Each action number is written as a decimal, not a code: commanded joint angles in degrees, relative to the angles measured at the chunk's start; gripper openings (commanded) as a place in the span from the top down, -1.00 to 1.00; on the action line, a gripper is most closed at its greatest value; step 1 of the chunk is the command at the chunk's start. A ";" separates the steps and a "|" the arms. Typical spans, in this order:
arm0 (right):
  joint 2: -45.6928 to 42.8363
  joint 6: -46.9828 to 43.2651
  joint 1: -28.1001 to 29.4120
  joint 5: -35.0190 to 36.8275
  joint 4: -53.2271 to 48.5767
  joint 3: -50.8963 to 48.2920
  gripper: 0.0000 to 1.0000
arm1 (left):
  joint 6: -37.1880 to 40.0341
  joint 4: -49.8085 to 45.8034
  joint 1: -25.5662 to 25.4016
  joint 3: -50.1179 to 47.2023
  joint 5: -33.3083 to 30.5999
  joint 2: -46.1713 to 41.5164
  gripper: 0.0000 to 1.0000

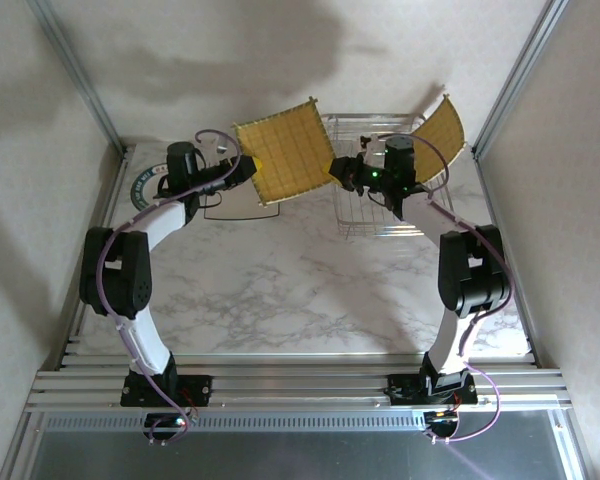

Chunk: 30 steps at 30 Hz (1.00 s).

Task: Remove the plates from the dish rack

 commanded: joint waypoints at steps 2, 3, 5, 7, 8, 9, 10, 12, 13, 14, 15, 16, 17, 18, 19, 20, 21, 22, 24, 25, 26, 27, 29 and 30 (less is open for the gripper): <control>1.14 -2.15 0.56 -3.04 0.77 3.42 1.00 | 0.09 -0.48 -0.04 2.95 1.87 1.39 0.07; 1.53 -1.95 0.69 -3.23 0.74 3.74 1.00 | 0.09 -0.81 -0.04 3.06 1.98 1.47 0.12; 2.37 -1.75 0.88 -3.71 0.87 4.63 1.00 | 0.25 -0.82 -0.04 2.89 2.07 1.47 0.22; 2.63 -2.27 1.04 -3.58 0.30 5.00 1.00 | 0.25 -1.11 -0.04 2.97 2.18 1.64 0.36; 2.98 -2.12 1.02 -3.55 0.35 5.16 1.00 | 0.47 -1.64 -0.04 3.04 2.16 1.70 0.43; 3.27 -1.54 1.09 -3.71 0.87 5.29 1.00 | 0.89 -2.09 -0.04 2.98 2.08 1.41 0.50; 3.70 -1.11 1.16 -4.11 1.13 5.79 1.00 | 1.29 -2.16 -0.04 2.49 1.69 0.90 0.57; 4.12 -1.37 1.28 -4.14 0.92 6.40 1.00 | 1.47 -2.21 -0.04 2.26 1.25 0.57 0.67; 4.21 -1.62 1.24 -3.99 0.59 6.62 1.00 | 1.42 -2.49 -0.04 2.45 1.52 0.81 0.79; 4.63 -1.62 1.33 -3.82 0.30 6.98 1.00 | 1.47 -2.73 -0.04 2.60 1.63 0.94 0.91; 4.99 -1.33 1.39 -3.86 0.51 7.19 1.00 | 1.49 -2.65 -0.04 2.47 1.55 0.94 1.00; 5.33 -0.93 1.38 -3.97 0.76 7.38 1.00 | 1.29 -2.28 -0.04 2.24 1.38 0.92 1.00; 5.50 -0.87 1.38 -3.88 0.93 7.47 1.00 | 0.81 -1.67 -0.04 2.18 1.39 1.01 1.00; 5.56 -0.94 1.38 -3.63 0.88 7.42 1.00 | 0.10 -0.84 -0.03 2.08 1.59 1.19 1.00; 5.59 -1.33 1.37 -3.18 0.38 7.54 1.00 | -0.81 0.42 -0.04 1.79 1.89 1.45 1.00; 5.62 -1.84 1.41 -2.92 -0.35 7.84 0.97 | -2.02 2.08 -0.04 1.39 1.92 1.54 1.00; 5.73 -2.15 1.39 -2.67 -0.98 8.06 0.92 | -3.23 3.73 -0.04 0.94 1.79 1.56 1.00; 5.76 -2.76 1.34 -2.22 -1.93 8.44 0.80 | -4.73 5.68 -0.04 0.42 1.60 1.56 1.00; 5.61 -4.59 1.38 -1.37 -4.72 9.58 0.55 | -7.11 8.66 0.01 -0.09 1.30 1.66 1.00; 5.69 -5.49 1.34 -0.88 -6.12 10.14 0.32 | -8.32 10.15 0.06 -0.36 0.94 1.65 1.00; 5.86 -6.50 1.33 -0.35 -7.80 10.88 0.05 | -9.58 11.73 0.19 -0.59 0.56 1.71 1.00; 5.82 -7.31 1.33 0.02 -9.05 11.42 -0.13 | -10.94 13.09 0.29 -0.63 0.32 1.73 1.00; 6.12 -8.57 1.32 1.02 -11.46 12.61 -0.48 | -13.44 15.93 0.49 -1.18 -0.07 1.65 1.00; 6.16 -9.39 1.37 1.41 -12.64 13.19 -0.67 | -14.28 17.29 0.64 -1.50 -0.38 1.56 1.00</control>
